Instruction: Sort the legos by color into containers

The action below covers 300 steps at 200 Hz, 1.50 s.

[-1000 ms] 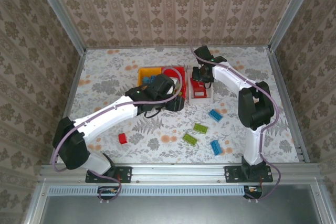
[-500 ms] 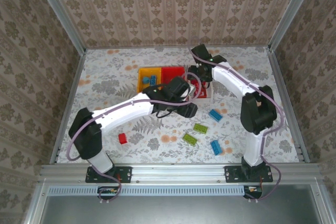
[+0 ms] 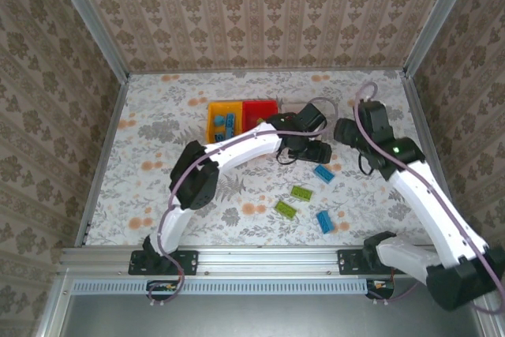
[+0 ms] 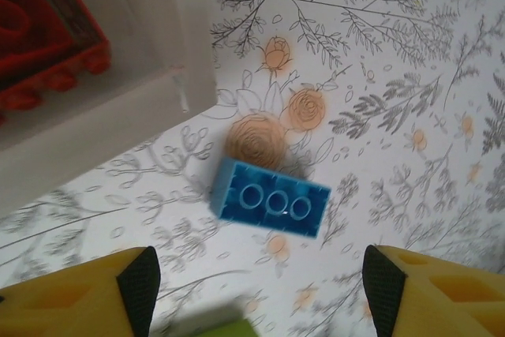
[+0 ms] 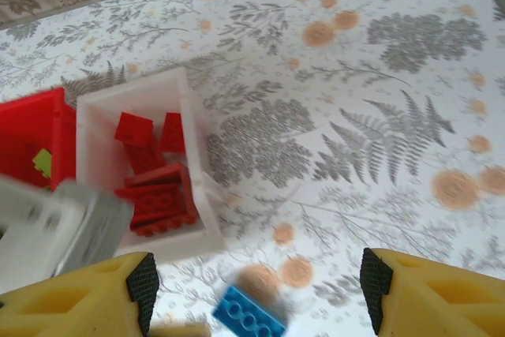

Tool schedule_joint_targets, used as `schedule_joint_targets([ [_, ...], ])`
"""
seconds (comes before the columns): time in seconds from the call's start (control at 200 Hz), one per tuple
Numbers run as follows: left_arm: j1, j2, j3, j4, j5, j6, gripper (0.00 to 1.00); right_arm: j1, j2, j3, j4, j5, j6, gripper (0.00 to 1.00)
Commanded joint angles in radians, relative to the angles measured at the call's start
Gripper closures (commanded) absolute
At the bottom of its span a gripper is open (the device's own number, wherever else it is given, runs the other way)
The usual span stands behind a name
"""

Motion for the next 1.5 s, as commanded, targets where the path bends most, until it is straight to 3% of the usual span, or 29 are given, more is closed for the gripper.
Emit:
schedule_joint_targets([
  [0.0, -0.011, 0.073, 0.112, -0.146, 0.073, -0.230, 0.26, -0.002, -0.099, -0.042, -0.083, 0.063, -0.001, 0.27],
  [0.165, -0.020, 0.196, 0.278, -0.335, 0.141, -0.399, 0.26, -0.004, -0.185, -0.053, -0.145, 0.065, -0.011, 0.27],
  [0.45, -0.030, 0.256, 0.311, -0.310, 0.119, -0.622, 0.24, -0.004, -0.238, -0.053, -0.175, 0.036, -0.037, 0.27],
  [0.635, -0.029, 0.310, 0.392, -0.312, 0.098, -0.684, 0.22, -0.004, -0.239, -0.057, -0.173, 0.014, -0.039, 0.27],
  [1.134, -0.025, 0.370, 0.402, -0.322, 0.089, -0.858, 0.39, -0.003, -0.238, -0.085, -0.156, -0.016, -0.027, 0.28],
  [1.294, -0.022, 0.373, 0.387, -0.335, 0.092, -0.860, 0.52, -0.003, -0.233, -0.090, -0.149, -0.022, -0.024, 0.28],
  [1.494, -0.010, 0.284, 0.251, -0.277, 0.060, -0.844, 0.83, -0.004, -0.223, -0.092, -0.143, -0.028, -0.031, 0.28],
])
